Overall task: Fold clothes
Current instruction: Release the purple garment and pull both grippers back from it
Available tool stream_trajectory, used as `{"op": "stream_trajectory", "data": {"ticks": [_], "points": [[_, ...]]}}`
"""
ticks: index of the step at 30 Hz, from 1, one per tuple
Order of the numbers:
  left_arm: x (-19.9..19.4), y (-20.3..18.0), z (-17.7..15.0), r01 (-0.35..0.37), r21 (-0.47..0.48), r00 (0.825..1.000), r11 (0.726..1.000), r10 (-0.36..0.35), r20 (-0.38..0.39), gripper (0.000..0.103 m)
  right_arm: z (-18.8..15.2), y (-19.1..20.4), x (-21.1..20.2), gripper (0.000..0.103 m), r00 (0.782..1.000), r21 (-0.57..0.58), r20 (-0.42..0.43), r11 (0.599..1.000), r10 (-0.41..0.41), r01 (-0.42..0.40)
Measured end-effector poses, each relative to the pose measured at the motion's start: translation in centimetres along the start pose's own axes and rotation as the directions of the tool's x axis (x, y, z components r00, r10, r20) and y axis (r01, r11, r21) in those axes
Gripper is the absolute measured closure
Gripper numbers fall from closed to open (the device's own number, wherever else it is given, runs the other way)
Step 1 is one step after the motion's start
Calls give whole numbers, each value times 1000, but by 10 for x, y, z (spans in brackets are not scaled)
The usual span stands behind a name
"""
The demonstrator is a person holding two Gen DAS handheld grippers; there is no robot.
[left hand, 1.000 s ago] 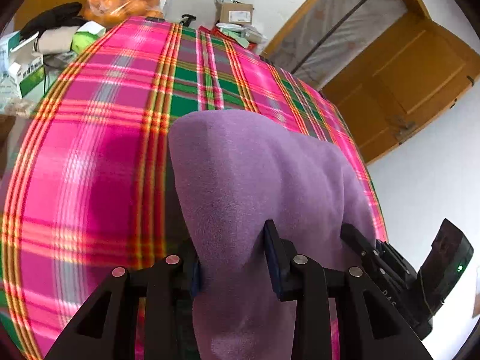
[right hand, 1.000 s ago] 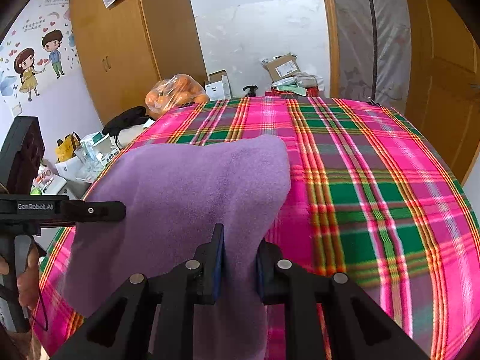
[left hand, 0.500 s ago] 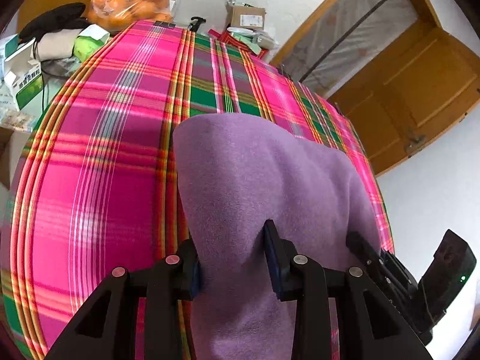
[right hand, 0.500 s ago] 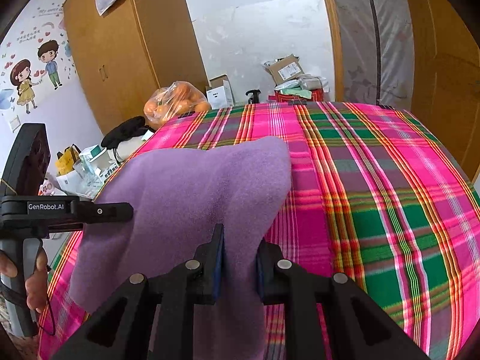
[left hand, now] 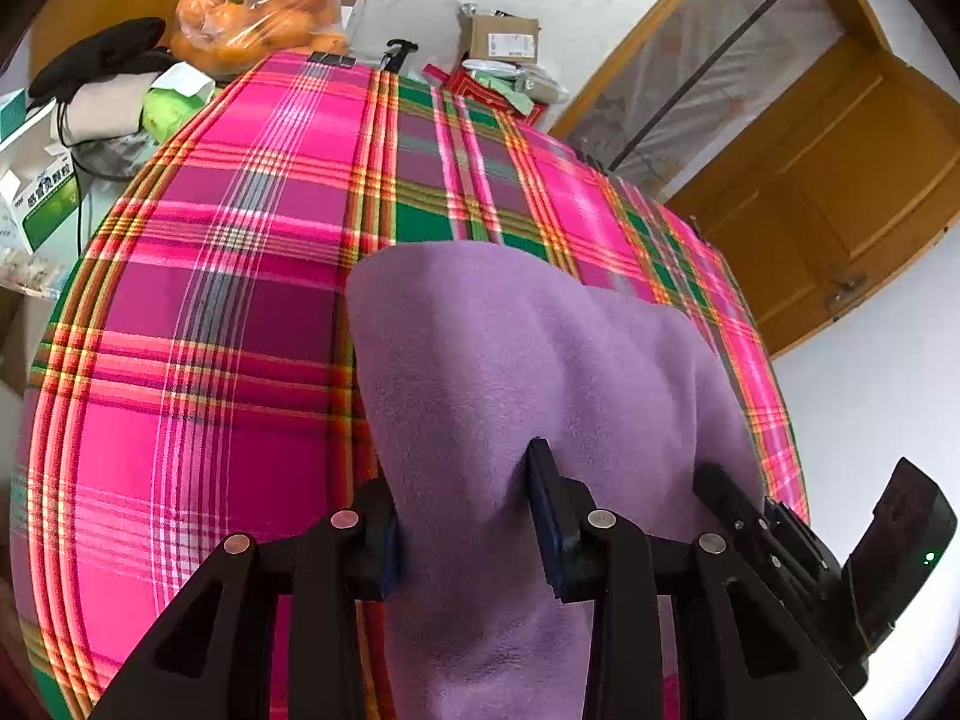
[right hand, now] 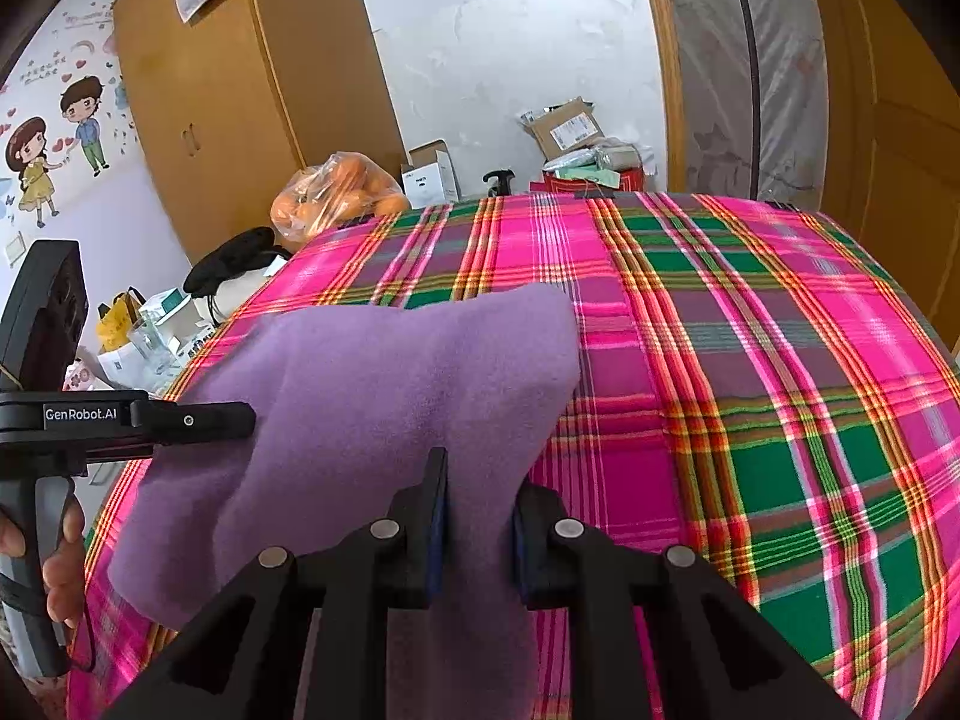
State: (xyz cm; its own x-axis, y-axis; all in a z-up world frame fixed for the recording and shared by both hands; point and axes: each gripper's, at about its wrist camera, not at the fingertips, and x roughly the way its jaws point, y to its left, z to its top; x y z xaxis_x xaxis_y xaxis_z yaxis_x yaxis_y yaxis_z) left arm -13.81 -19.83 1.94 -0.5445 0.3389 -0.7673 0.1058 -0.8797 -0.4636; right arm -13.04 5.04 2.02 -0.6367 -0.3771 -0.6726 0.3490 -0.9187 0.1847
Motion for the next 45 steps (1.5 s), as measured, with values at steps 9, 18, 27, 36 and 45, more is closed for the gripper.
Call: {"op": "stream_trajectory", "data": {"ticks": [9, 18, 27, 36, 45], "points": [[1, 9, -5, -4, -17, 1000, 1000, 4, -3, 55, -6, -4, 4, 79, 1000, 10, -23, 1000, 2, -2], [-23, 17, -27, -23, -30, 1000, 999, 24, 20, 54, -20, -15, -14, 75, 1000, 19, -27, 1000, 9, -8], [-47, 19, -63, -43, -42, 997, 998, 45, 55, 54, -44, -15, -39, 75, 999, 5, -30, 1000, -14, 14], [-57, 22, -87, -77, -42, 995, 996, 79, 65, 54, -64, -16, -56, 75, 999, 10, -46, 1000, -27, 28], [-57, 19, -101, -139, -31, 990, 990, 139, -3, 54, -77, -10, -67, 75, 996, 2, -66, 998, -55, 56]]}}
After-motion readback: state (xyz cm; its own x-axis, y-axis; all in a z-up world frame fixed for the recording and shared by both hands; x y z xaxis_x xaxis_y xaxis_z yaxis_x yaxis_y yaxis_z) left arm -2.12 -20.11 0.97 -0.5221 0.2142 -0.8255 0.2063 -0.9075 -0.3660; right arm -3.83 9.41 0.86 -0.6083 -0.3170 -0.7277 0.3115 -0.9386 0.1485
